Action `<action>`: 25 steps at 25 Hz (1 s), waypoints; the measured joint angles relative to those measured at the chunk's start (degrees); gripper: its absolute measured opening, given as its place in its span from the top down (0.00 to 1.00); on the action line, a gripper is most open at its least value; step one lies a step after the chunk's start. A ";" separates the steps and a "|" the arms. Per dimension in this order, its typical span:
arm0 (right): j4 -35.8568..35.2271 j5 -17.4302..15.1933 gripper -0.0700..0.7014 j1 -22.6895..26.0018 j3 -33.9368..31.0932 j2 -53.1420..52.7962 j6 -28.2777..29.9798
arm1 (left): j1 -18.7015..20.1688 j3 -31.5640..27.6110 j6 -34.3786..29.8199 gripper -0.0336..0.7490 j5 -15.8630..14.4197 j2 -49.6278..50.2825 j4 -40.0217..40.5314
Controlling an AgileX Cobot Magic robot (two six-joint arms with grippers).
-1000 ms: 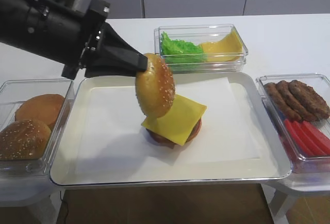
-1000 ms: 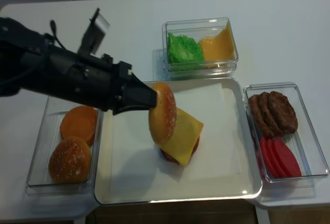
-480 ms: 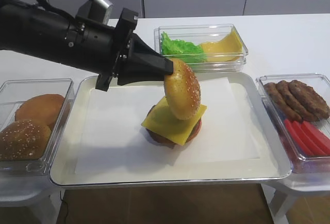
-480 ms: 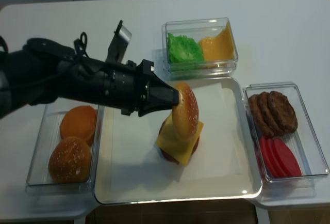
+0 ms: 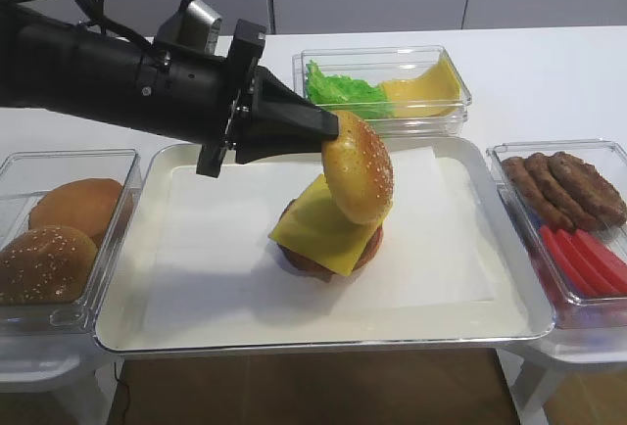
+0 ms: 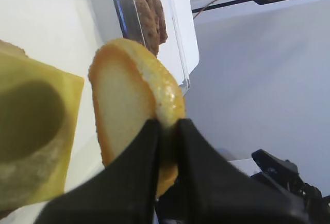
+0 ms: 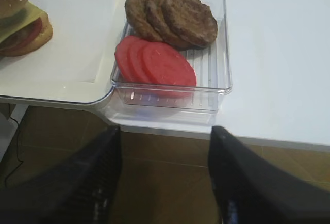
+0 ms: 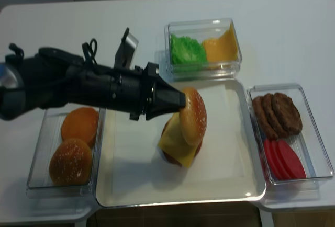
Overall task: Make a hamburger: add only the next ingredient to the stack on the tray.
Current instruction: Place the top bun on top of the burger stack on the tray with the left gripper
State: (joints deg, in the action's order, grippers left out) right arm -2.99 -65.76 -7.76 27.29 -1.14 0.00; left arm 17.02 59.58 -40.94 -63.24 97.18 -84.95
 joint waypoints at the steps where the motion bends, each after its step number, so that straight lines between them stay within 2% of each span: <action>1: 0.00 0.00 0.38 0.00 0.00 0.00 0.00 | 0.00 0.00 -0.28 0.87 -0.24 0.12 -0.30; 25: 0.00 0.00 0.38 0.00 0.00 0.00 0.00 | 0.00 0.00 -0.65 0.88 -1.93 3.85 -0.62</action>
State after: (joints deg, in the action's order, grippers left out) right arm -2.99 -65.76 -7.76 27.29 -1.14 0.00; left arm 17.02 59.58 -41.59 -65.16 101.03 -85.57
